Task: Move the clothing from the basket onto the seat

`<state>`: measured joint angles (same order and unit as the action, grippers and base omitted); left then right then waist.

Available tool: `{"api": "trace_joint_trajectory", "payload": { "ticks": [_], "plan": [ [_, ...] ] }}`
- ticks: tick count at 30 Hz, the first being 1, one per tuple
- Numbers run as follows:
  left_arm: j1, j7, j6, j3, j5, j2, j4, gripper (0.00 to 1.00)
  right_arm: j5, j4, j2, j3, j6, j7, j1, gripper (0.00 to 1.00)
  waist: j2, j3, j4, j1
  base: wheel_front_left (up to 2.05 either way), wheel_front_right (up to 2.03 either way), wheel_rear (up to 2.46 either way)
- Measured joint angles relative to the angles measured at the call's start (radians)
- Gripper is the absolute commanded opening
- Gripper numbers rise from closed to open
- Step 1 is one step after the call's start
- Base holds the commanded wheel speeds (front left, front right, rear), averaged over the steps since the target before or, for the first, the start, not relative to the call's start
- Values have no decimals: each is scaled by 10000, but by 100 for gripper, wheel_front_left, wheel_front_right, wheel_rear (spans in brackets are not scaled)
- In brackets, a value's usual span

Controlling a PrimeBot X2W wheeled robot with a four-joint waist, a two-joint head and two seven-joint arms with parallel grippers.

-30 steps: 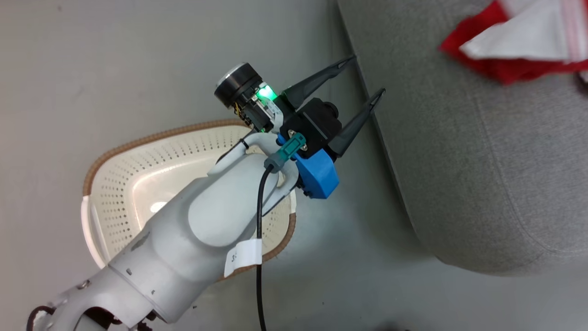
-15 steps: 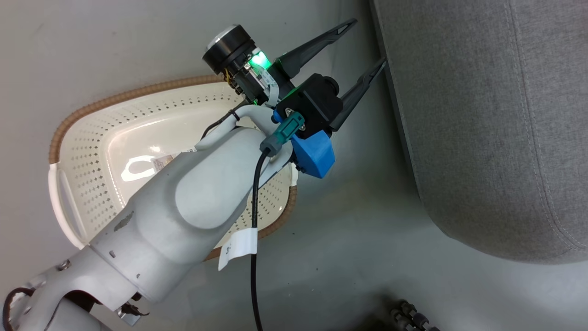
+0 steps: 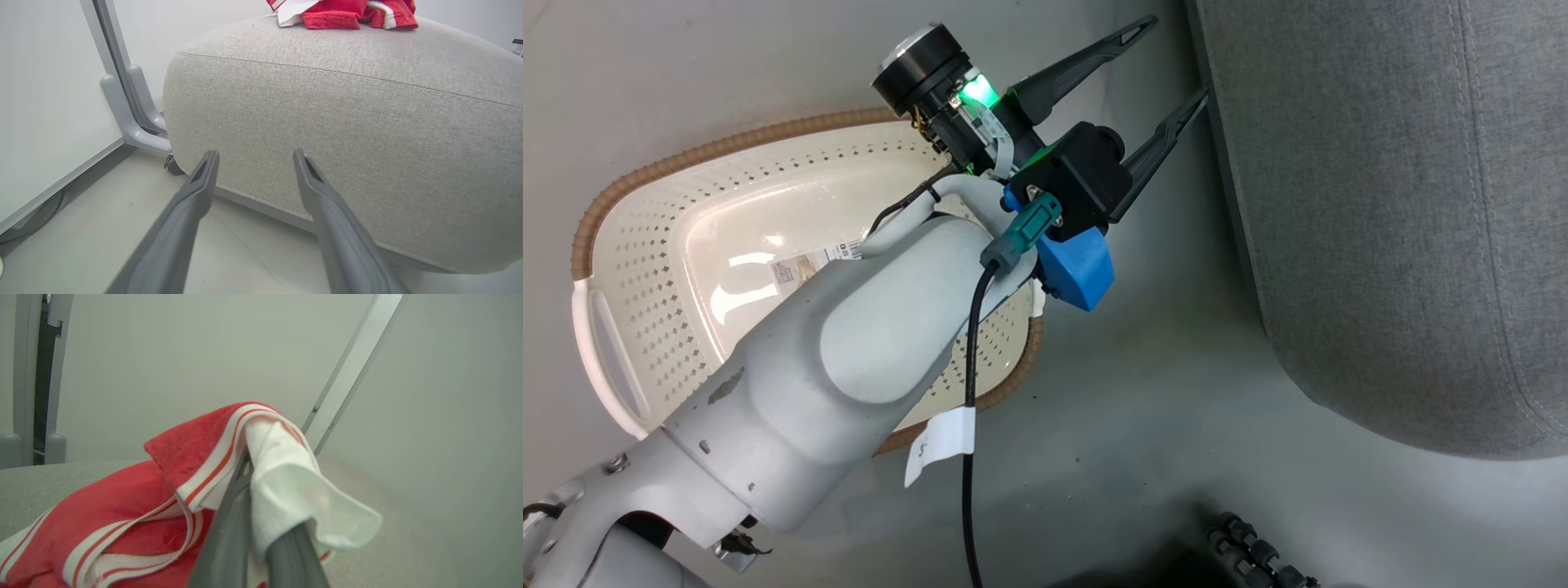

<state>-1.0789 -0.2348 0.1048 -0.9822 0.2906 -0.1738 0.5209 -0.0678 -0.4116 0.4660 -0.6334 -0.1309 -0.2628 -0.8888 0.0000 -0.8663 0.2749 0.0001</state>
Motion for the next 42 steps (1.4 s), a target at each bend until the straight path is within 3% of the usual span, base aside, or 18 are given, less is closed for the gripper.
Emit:
{"api": "trace_joint_trajectory", "payload": {
  "ticks": [6,11,13,21,33,42],
  "plan": [
    [-33,44,-50,-42,4,-10,-59,100,167,-500,-566,109,2,4,538,0,0,-95,-89,0,0,0,0],
    [-92,46,-90,-61,46,-23,-92,100,105,-754,-575,102,0,4,502,0,0,-103,-105,0,0,0,0],
    [-92,42,-104,-71,75,-48,-67,100,71,-665,-579,82,2,2,499,100,0,-46,-96,0,0,0,0],
    [317,-151,-171,-65,303,65,79,100,-67,-40,-965,314,2,2,1879,100,0,681,-38,0,0,0,0],
    [1651,-268,-368,696,700,270,-171,100,-213,1367,-1825,194,2,0,4674,100,0,2769,25,-2,0,0,0],
    [3035,-268,-606,1929,704,247,-740,100,58,2652,-2197,1467,2,2,5296,100,0,4263,-161,-3,0,0,0]
  ]
}}
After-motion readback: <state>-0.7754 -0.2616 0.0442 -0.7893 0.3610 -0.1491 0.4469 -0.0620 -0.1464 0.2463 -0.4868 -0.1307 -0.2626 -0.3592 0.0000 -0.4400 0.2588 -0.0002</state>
